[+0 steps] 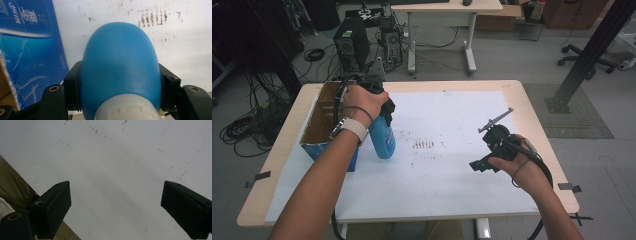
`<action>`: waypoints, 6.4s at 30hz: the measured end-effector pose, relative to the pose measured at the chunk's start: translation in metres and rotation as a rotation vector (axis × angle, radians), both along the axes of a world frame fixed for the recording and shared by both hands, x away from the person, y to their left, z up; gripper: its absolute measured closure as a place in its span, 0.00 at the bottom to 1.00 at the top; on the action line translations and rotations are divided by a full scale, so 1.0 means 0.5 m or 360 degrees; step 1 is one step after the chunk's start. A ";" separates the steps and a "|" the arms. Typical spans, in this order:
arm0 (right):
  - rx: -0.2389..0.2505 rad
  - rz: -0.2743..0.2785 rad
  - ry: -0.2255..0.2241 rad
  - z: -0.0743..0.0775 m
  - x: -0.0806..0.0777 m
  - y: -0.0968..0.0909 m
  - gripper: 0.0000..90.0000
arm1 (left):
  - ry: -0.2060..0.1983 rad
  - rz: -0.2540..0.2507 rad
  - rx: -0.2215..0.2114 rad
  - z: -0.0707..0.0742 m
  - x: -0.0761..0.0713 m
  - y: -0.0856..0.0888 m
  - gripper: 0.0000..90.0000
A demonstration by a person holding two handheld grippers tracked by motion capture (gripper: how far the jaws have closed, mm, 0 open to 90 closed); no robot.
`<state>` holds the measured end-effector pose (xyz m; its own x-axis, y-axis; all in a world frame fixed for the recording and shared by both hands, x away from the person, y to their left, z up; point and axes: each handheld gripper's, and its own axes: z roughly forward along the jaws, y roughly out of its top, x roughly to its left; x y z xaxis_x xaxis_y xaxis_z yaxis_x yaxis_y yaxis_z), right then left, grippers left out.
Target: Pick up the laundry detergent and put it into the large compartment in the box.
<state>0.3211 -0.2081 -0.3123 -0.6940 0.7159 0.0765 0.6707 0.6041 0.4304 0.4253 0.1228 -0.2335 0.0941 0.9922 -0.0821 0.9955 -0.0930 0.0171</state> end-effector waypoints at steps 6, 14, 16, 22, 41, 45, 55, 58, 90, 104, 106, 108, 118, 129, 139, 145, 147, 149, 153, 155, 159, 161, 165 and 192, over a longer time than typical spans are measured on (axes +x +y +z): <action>0.0000 -0.0002 -0.0003 0.003 -0.001 -0.001 0.10 | -0.0021 -0.0007 -0.0007 0.030 -0.005 0.000 0.42; 0.0003 -0.0003 -0.0003 0.004 -0.001 -0.002 0.10 | -0.0044 -0.0025 -0.0007 0.062 -0.011 -0.006 0.42; 0.0004 -0.0001 -0.0005 0.004 -0.001 -0.001 0.10 | -0.0041 -0.0038 -0.0002 0.065 -0.011 -0.006 0.42; 0.0004 0.0004 -0.0007 0.005 -0.001 0.001 0.10 | -0.0050 -0.0049 -0.0010 0.090 -0.014 -0.006 0.42; 0.0009 0.0012 -0.0008 0.003 0.001 0.004 0.10 | -0.0074 -0.0046 -0.0032 0.145 -0.023 0.000 0.42; 0.0017 0.0013 -0.0005 0.001 0.002 0.005 0.10 | -0.0095 -0.0041 -0.0030 0.162 -0.026 0.004 0.42; 0.0019 0.0015 -0.0005 0.000 0.004 0.007 0.10 | -0.0110 -0.0035 -0.0019 0.195 -0.030 0.022 0.42; 0.0023 0.0019 -0.0004 0.000 0.006 0.010 0.10 | -0.0115 -0.0035 -0.0012 0.205 -0.031 0.030 0.42; 0.0015 0.0019 0.0004 -0.003 0.014 0.013 0.10 | -0.0184 0.0062 0.0065 0.297 -0.046 0.135 0.42; 0.0008 0.0025 0.0017 -0.007 0.020 0.020 0.10 | -0.0205 0.0102 0.0052 0.316 -0.048 0.180 0.42; 0.0008 0.0026 0.0019 -0.007 0.020 0.020 0.10 | -0.0205 0.0112 0.0055 0.317 -0.049 0.190 0.42; 0.0006 0.0028 0.0019 -0.009 0.021 0.019 0.10 | -0.0212 0.0130 0.0056 0.317 -0.049 0.201 0.42; 0.0007 0.0021 0.0030 -0.012 0.025 0.020 0.10 | -0.0229 0.0180 0.0083 0.303 -0.047 0.235 0.42; 0.0009 0.0013 0.0027 -0.013 0.025 0.017 0.10 | -0.0234 0.0196 0.0114 0.268 -0.039 0.258 0.42; 0.0009 0.0007 0.0041 -0.017 0.024 0.016 0.10 | -0.0206 0.0193 0.0121 0.220 -0.028 0.268 0.42; 0.0007 0.0002 0.0043 -0.019 0.024 0.015 0.10 | -0.0183 0.0190 0.0124 0.187 -0.022 0.273 0.42; 0.0008 0.0005 0.0044 -0.020 0.024 0.016 0.10 | -0.0165 0.0182 0.0129 0.176 -0.020 0.273 0.42; 0.0007 0.0005 0.0046 -0.021 0.024 0.016 0.10 | -0.0166 0.0184 0.0119 0.164 -0.019 0.275 0.42; 0.0011 -0.0002 0.0045 -0.021 0.023 0.014 0.10 | -0.0153 0.0191 0.0114 0.145 -0.015 0.279 0.42; 0.0009 -0.0004 0.0045 -0.022 0.023 0.012 0.10 | -0.0150 0.0193 0.0114 0.137 -0.014 0.280 0.42; 0.0009 -0.0009 0.0049 -0.025 0.022 0.009 0.10 | -0.0146 0.0194 0.0117 0.122 -0.012 0.282 0.42; 0.0007 -0.0009 0.0051 -0.026 0.022 0.010 0.10 | -0.0150 0.0188 0.0123 0.116 -0.011 0.281 0.42; 0.0009 -0.0006 0.0048 -0.024 0.022 0.012 0.10 | -0.0156 0.0191 0.0114 0.102 -0.010 0.283 0.42; 0.0004 -0.0004 0.0061 -0.030 0.025 0.016 0.10 | -0.0153 0.0145 0.0139 0.003 -0.002 0.286 0.42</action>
